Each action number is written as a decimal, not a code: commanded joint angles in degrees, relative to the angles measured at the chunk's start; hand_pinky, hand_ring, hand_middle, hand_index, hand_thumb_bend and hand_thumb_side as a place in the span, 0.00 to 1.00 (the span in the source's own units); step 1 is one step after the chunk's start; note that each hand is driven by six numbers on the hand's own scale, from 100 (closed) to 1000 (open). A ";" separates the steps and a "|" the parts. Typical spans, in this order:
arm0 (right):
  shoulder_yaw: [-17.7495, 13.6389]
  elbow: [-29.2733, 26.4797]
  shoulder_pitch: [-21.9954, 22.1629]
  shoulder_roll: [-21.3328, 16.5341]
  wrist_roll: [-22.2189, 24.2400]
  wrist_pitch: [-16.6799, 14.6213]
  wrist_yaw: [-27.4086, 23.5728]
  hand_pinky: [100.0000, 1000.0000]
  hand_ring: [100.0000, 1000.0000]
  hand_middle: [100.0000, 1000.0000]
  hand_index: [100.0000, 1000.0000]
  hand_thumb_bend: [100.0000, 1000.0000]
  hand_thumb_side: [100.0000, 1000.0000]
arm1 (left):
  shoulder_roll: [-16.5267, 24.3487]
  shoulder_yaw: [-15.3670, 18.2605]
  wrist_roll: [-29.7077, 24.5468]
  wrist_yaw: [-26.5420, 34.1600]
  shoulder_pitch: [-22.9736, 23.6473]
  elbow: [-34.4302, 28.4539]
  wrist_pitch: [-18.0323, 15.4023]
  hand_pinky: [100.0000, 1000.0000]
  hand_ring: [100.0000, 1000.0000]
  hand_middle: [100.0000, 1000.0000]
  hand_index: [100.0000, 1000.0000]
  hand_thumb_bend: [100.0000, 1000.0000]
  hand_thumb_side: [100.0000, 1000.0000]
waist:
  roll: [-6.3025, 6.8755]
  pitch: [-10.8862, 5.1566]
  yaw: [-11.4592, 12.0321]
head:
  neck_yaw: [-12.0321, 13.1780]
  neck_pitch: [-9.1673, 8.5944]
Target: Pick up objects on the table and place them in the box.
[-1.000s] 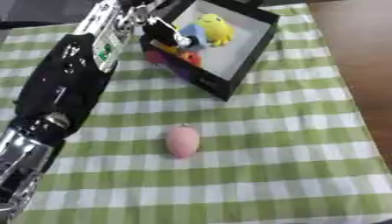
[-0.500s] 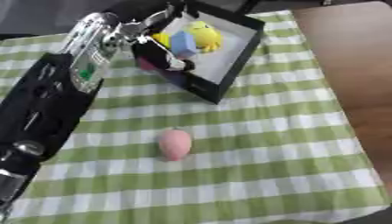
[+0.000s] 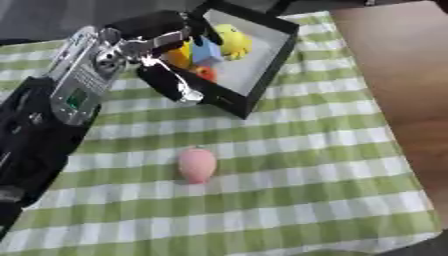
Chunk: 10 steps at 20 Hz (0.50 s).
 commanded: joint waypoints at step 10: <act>-0.73 -0.40 0.19 -2.16 0.40 0.41 0.89 0.97 0.79 0.80 0.82 0.17 0.22 | -0.85 -2.14 -6.51 3.31 2.71 -5.19 2.19 0.76 0.73 0.77 0.87 0.49 0.47 | -0.13 -1.01 1.45 | 0.92 -0.12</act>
